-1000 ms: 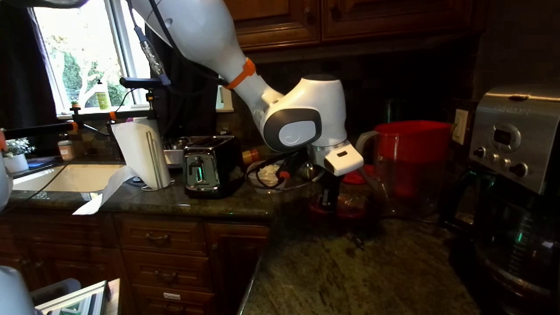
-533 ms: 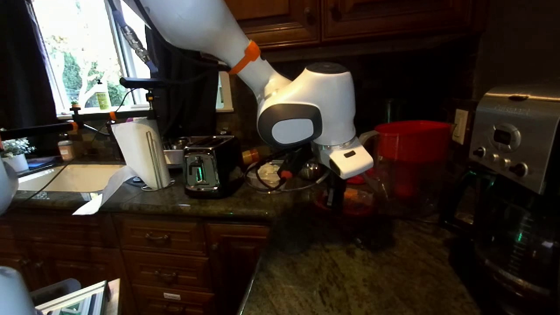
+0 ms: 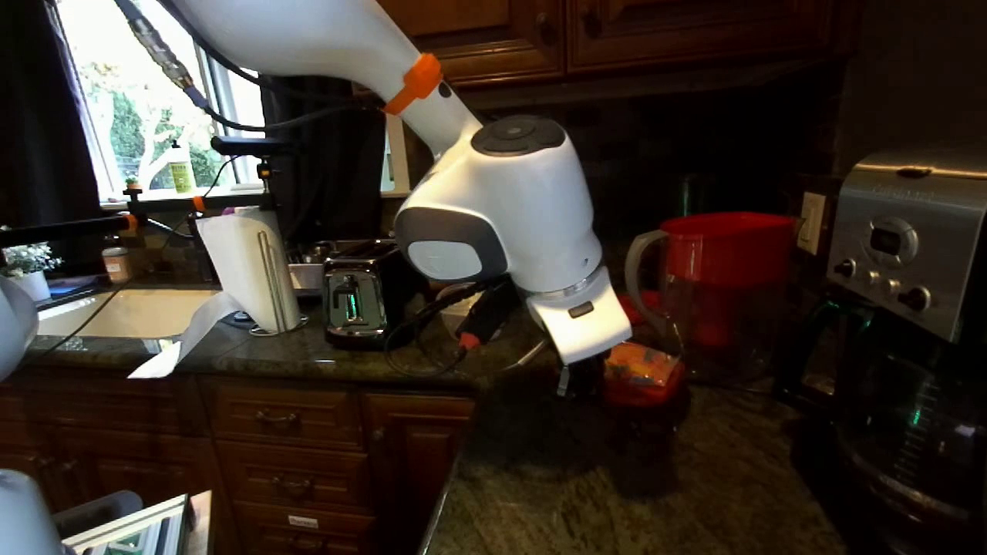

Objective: Put the orange lid with a plastic pack on top of the coffee maker

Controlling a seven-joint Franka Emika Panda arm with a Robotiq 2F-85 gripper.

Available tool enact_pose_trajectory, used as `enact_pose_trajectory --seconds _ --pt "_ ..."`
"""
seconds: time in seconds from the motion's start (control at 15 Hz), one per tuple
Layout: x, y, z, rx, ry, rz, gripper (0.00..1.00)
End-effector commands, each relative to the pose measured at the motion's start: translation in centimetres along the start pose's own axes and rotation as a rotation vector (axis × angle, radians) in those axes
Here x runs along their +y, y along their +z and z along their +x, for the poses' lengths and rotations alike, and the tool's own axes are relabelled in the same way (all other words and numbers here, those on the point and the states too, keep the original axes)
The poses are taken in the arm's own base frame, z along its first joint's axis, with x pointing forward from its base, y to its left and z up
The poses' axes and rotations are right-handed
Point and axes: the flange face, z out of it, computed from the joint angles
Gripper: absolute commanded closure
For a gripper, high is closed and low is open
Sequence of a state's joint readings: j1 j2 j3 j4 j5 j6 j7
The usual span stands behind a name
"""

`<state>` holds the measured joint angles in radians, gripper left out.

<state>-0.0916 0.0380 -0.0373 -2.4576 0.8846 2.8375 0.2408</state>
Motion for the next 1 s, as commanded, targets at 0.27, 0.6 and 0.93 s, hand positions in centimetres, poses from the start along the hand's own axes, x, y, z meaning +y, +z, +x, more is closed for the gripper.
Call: enact_pose_trajectory --seconds 0.27,0.6,0.93 --pt "6.6 -4.2 -3.1 0.103 0.226 0.138 0.98" --pt "6.3 -3.9 -5.7 0.079 0.230 0.115 0.98" --pt "4.3 -3.2 -7.0 0.050 0.164 0.034 0.98"
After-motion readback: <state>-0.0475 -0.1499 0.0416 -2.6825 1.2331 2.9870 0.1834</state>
